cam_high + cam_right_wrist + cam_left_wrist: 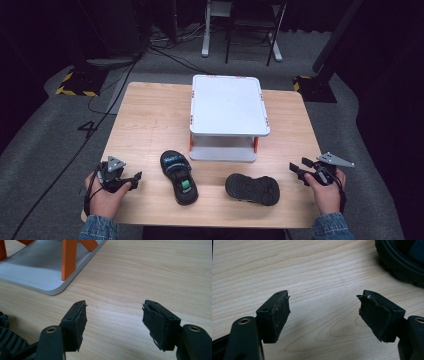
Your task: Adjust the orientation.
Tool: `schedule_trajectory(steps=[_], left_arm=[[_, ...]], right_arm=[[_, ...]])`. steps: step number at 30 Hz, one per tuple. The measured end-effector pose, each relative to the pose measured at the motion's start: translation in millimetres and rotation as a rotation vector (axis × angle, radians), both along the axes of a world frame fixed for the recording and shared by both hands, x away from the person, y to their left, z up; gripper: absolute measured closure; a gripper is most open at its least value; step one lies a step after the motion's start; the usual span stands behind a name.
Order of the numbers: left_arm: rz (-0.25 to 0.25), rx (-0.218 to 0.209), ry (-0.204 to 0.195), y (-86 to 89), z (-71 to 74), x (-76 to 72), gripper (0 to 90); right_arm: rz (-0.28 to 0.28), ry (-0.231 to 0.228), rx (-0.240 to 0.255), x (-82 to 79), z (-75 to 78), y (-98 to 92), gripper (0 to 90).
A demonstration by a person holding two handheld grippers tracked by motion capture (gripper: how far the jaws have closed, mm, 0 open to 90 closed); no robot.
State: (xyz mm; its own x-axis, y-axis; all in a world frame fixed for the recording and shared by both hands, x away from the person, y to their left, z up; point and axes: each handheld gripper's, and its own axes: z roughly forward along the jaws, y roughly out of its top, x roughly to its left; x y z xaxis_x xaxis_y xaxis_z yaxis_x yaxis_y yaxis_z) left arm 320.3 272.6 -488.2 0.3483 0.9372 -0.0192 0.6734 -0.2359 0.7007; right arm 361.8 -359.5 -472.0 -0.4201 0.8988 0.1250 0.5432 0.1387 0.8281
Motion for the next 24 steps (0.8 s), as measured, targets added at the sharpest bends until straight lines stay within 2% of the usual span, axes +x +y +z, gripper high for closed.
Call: schedule_trajectory(steps=[7,10,14,15,16,18,24], left_arm=[[0.007,0.001,-0.005,-0.4,1.3,-0.8,24.4],[0.006,0.001,-0.008,-0.2,1.3,-0.6,24.4],[0.009,0.003,-0.006,1.6,1.0,-0.8,24.4],[0.012,0.001,-0.007,1.5,0.9,-1.1,24.4],[0.009,0.004,-0.006,1.9,1.2,-1.3,24.4],[0.012,0.002,-0.007,2.1,1.3,-1.6,24.4],[0.004,0.007,0.004,0.4,-0.5,-0.5,24.4]], right_arm=[[0.031,-0.024,0.008,-3.8,11.4,6.8,35.7],[0.086,-0.046,0.006,-8.2,23.3,17.2,35.7],[0.121,-0.061,0.002,-12.2,31.8,27.3,35.8],[0.146,-0.059,0.016,-14.2,35.0,32.3,36.1],[0.187,-0.052,0.062,-17.1,39.1,40.6,36.4],[0.201,-0.055,0.074,-18.1,40.4,44.2,36.4],[0.346,-0.036,0.076,-25.7,49.9,73.5,35.7]])
